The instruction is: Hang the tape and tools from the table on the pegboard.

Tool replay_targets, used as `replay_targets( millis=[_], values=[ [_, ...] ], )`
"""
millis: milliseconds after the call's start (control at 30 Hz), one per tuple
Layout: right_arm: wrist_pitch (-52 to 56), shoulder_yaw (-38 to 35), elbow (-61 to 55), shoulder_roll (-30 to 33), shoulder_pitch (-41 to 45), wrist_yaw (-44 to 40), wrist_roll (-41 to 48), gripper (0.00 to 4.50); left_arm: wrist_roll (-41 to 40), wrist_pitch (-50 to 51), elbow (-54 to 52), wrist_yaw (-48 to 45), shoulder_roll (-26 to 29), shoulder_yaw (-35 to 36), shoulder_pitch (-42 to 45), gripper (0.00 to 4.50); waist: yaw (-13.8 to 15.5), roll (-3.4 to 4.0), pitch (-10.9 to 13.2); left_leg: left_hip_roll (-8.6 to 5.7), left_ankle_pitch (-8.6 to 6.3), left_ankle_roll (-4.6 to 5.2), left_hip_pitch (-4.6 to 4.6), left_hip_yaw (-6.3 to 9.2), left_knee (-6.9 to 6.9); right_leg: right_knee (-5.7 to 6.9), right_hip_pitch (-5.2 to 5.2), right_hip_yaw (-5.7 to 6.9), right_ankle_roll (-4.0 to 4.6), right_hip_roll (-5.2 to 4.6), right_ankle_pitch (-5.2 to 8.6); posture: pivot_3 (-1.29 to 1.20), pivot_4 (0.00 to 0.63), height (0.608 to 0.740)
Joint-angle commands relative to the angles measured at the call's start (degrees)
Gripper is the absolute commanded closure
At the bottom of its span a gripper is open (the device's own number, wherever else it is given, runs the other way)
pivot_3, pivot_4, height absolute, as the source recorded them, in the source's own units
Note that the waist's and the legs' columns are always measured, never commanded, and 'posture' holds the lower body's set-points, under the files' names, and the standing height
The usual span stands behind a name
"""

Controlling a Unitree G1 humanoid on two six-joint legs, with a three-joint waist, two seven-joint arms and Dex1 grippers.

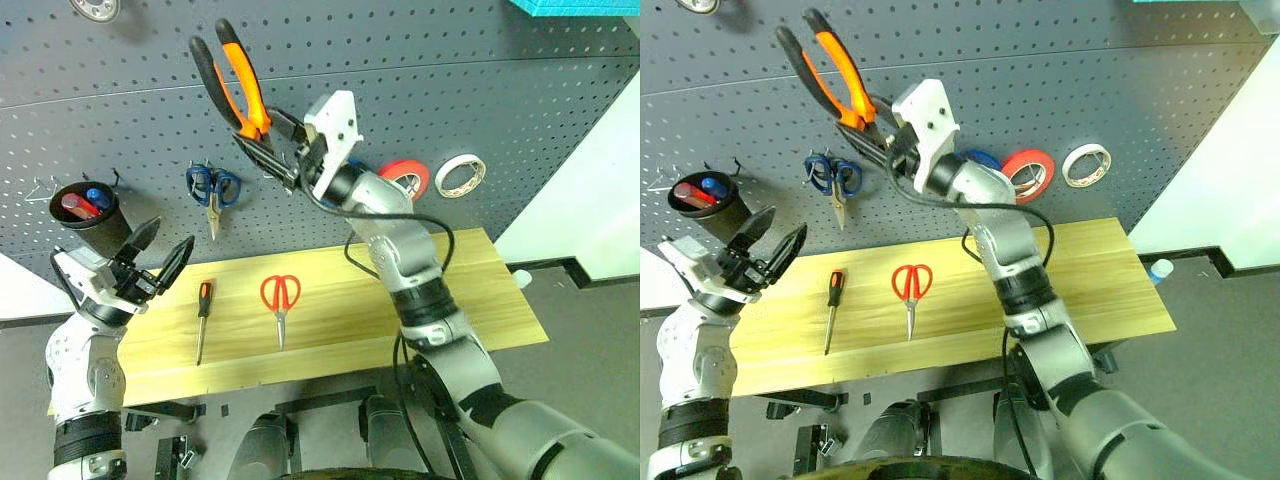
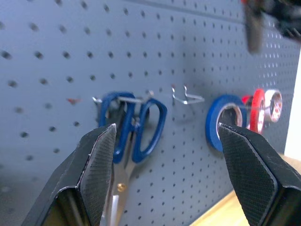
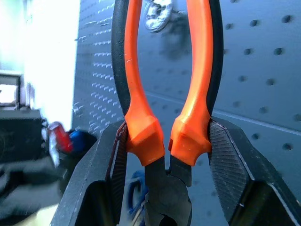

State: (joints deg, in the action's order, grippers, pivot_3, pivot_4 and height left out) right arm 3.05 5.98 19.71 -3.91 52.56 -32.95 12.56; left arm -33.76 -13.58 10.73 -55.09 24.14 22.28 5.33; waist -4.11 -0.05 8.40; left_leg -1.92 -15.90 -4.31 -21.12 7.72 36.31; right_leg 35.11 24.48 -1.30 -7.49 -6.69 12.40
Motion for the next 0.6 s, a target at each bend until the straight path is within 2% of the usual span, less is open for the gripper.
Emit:
replay_targets(
  millis=[33, 233, 467, 600],
  values=[
    [-8.3, -3.2, 10.5, -2.8, 6.2, 1.7, 0.5, 2.39, 1.7, -0.1, 0.7, -1.3, 1.3, -1.5, 0.6, 0.87, 0.0, 0.00, 0.0, 0.00, 0.01, -0.02, 0.00, 0.01, -0.07, 0.00, 0.03, 0.00, 0.00, 0.00, 0.00, -0.02, 0.078, 0.740],
    [-19.1, -4.9, 24.9, -4.9, 10.8, 0.8, -0.5, 2.39, 2.8, 0.7, 1.1, -3.1, 2.1, -3.3, -0.3, 0.87, -0.1, 0.00, 0.0, 0.01, 0.02, -0.04, -0.04, 0.01, -0.23, 0.01, 0.16, 0.00, 0.01, 0.00, 0.00, -0.01, 0.079, 0.740],
    [-30.5, -6.4, 35.2, -6.5, 14.2, 1.6, -1.7, 2.39, 1.4, 2.3, -0.1, -4.9, 2.1, -3.5, -1.3, 0.87, -0.1, 0.00, 0.0, 0.01, 0.06, -0.10, -0.04, 0.02, -0.20, 0.09, 0.17, 0.00, 0.03, 0.00, -0.02, 0.00, 0.077, 0.740],
    [-37.1, -6.6, 40.4, -6.9, 15.4, 4.7, -4.2, 2.39, 1.3, 2.8, -0.8, -5.2, 1.7, -3.7, -1.8, 0.87, -0.1, 0.00, 0.0, 0.01, 0.07, -0.13, 0.00, 0.02, -0.20, 0.14, 0.17, 0.00, 0.05, 0.01, -0.04, 0.00, 0.077, 0.740]
  ],
)
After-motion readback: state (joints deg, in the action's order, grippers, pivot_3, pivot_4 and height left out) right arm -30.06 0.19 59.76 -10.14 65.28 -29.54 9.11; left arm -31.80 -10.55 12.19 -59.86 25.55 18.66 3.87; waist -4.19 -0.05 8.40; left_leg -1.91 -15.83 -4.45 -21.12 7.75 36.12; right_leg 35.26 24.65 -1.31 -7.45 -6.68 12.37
